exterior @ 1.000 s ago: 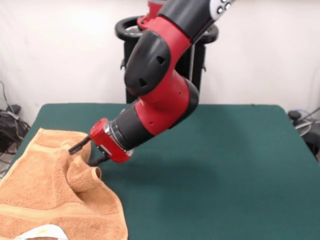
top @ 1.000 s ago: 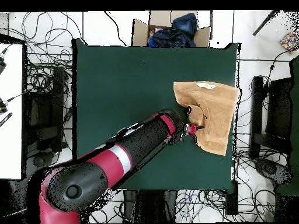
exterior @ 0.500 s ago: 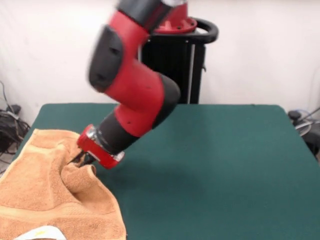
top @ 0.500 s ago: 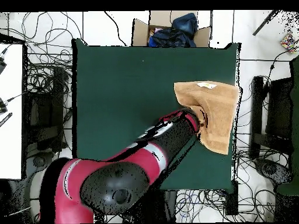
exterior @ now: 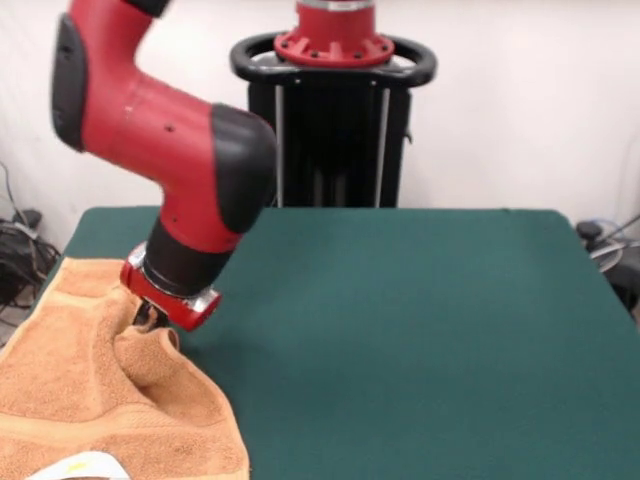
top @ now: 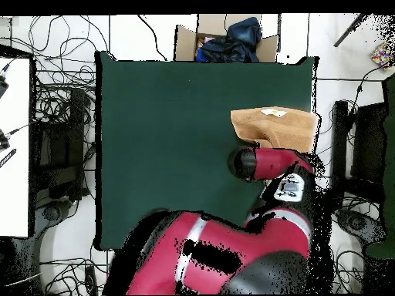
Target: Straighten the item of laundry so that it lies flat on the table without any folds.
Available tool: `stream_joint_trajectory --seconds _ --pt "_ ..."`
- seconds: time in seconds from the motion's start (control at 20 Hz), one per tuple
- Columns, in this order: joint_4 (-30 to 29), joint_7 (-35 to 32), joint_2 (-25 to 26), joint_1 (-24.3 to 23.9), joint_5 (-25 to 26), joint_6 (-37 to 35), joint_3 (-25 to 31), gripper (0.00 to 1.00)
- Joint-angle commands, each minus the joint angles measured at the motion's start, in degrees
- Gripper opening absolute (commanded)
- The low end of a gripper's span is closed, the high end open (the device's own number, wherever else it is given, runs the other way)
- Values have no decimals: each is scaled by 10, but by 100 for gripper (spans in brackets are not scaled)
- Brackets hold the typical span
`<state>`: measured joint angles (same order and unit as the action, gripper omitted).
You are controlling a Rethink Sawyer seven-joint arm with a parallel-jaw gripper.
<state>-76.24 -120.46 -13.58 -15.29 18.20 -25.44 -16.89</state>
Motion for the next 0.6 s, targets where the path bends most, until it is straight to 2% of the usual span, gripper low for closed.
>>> stream_joint_trajectory --seconds 0.05,0.3,0.6 --pt "-102 139 -28 -67 -39 -72 269 0" --pt "-120 190 -34 -118 -35 -131 328 0" --pt "-135 201 -45 -145 -35 -163 362 0"
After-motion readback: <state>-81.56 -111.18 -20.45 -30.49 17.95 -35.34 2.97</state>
